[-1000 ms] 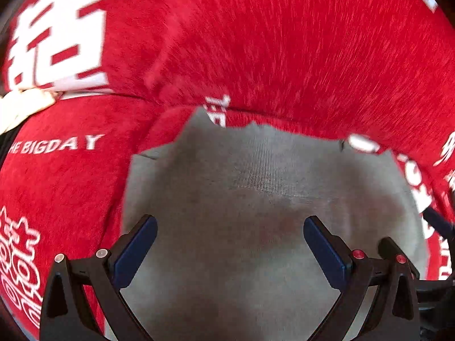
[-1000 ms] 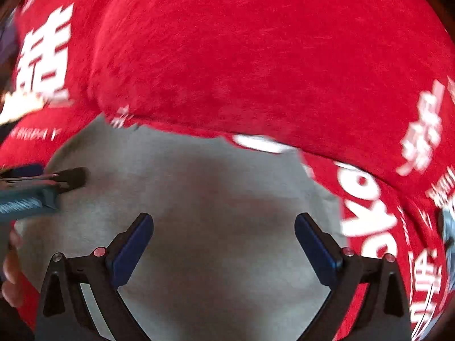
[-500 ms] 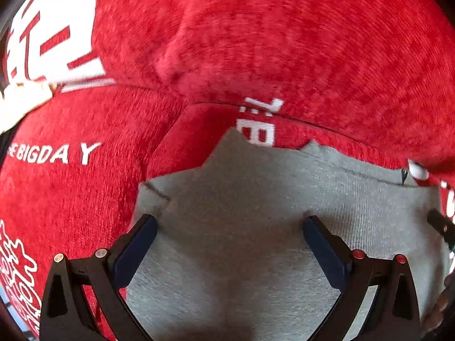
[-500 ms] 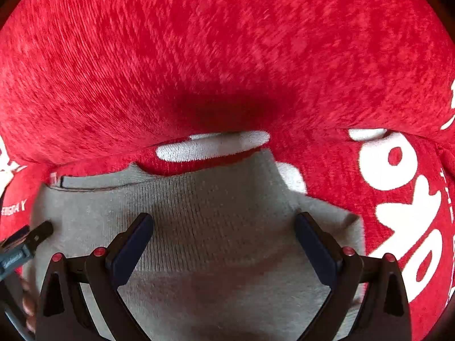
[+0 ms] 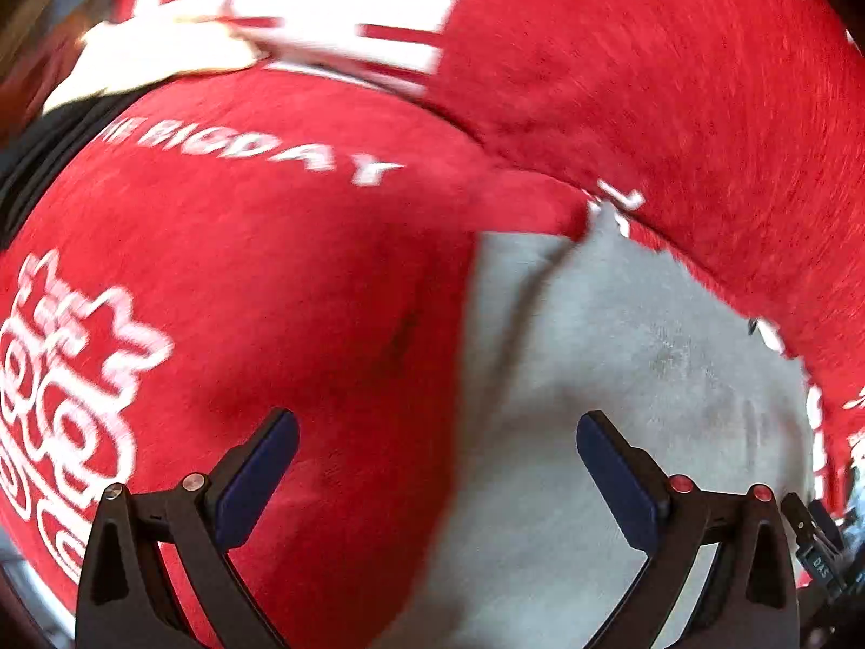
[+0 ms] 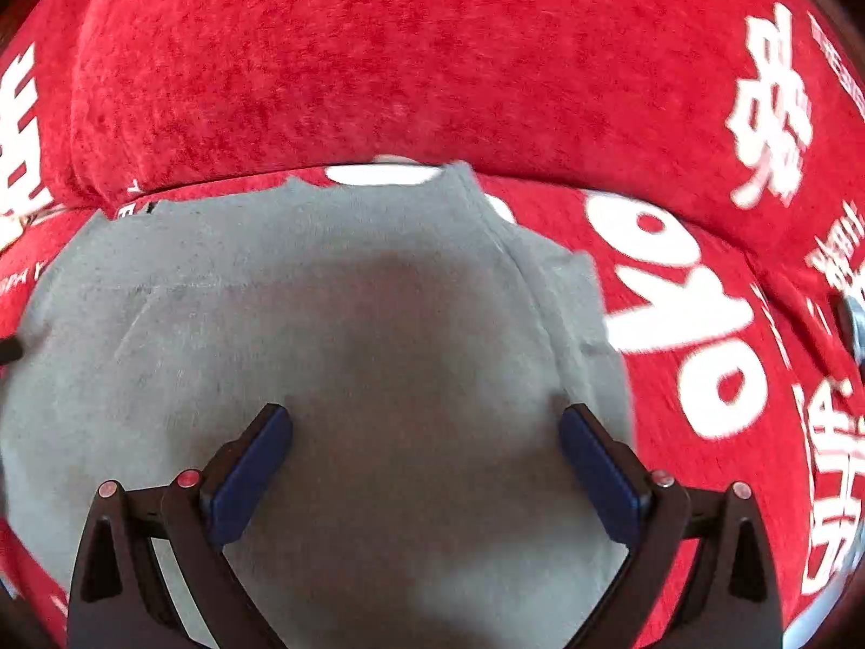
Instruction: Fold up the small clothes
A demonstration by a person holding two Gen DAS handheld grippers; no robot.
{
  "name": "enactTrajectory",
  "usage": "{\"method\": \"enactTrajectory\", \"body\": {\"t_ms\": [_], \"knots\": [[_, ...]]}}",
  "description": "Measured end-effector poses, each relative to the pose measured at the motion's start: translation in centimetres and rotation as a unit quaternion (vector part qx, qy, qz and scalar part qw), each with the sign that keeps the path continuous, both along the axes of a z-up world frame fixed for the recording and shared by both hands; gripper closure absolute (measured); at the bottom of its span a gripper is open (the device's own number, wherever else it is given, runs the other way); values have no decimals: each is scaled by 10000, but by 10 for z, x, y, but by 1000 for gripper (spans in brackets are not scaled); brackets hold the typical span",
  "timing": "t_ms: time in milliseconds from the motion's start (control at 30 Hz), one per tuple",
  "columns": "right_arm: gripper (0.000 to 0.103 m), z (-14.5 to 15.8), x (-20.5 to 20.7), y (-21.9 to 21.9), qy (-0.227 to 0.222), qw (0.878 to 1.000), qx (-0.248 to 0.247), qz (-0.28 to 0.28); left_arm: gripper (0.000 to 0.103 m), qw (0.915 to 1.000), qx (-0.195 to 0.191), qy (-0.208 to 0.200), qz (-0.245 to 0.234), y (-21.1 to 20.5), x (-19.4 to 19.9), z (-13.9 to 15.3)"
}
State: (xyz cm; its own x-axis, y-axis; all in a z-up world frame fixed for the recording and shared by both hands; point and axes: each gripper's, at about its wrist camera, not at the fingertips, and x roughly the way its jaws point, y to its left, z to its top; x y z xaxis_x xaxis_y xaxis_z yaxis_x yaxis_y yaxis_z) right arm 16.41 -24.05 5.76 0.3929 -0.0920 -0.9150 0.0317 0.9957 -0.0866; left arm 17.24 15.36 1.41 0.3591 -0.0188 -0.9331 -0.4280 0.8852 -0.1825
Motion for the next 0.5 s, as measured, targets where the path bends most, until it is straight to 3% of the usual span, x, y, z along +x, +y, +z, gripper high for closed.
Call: {"method": "enactTrajectory", "body": {"t_ms": [200, 300, 367, 500], "knots": [[3, 21, -29, 26, -363, 9989, -136, 270, 0, 9987, -417, 61, -271, 19, -26, -9], [3, 17, -41, 40, -273, 9989, -116, 376, 0, 9941, -818, -17, -715, 0, -12, -15], [3, 14, -48, 46, -204, 9985, -206, 456, 0, 9910, -886, 178, -985, -20, 4, -27], [3, 12, -60, 54, -131, 9969, -532, 572, 0, 9912, -962, 55, -913, -25, 25, -34]]}}
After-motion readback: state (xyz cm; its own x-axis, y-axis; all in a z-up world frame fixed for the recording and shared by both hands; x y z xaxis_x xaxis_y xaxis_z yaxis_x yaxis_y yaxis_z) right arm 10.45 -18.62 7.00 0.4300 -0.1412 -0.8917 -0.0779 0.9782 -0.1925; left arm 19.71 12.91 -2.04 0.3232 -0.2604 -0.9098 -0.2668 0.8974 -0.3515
